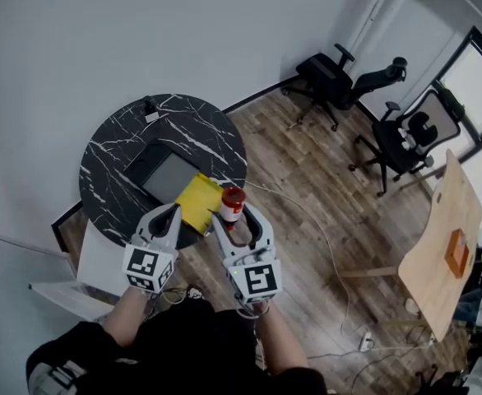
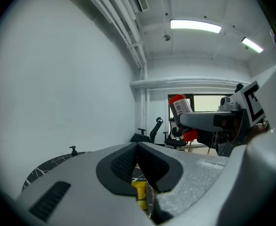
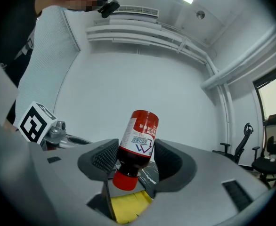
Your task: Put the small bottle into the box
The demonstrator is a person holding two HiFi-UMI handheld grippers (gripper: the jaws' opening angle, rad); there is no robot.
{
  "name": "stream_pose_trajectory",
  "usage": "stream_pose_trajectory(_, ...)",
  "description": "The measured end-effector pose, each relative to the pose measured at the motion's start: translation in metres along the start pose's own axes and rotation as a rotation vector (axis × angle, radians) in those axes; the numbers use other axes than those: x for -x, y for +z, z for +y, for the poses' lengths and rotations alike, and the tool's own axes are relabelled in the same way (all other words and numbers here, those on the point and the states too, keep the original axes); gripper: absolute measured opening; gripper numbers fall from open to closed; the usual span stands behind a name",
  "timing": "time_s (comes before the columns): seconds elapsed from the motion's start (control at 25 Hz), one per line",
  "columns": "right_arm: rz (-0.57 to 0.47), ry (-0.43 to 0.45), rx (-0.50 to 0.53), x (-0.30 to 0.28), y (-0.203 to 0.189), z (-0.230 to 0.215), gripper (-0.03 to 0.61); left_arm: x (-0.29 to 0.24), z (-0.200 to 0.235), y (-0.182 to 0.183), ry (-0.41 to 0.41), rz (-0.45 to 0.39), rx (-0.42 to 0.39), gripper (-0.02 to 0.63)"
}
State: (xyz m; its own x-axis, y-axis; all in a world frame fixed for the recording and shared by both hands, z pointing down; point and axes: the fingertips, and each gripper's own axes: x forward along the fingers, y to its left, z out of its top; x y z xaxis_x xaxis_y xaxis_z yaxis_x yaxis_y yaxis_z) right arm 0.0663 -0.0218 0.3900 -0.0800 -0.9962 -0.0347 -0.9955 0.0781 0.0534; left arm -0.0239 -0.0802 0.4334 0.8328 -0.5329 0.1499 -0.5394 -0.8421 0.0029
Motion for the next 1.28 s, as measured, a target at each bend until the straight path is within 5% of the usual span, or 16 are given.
stream_pose_trajectory(0.52, 0.205, 0.028, -0.099, -0.042, -0.065, -0.028, 0.228, -0.053, 0.022, -0.037, -0.031, 0.071, 0.068, -0.003)
stream_pose_trajectory(1.28, 0.518, 0.356, -0.219, -0.165, -0.201, -0.047, 0.227, -0.138, 0.094, -0.148, 0.187, 0.343, 0.195, -0.003)
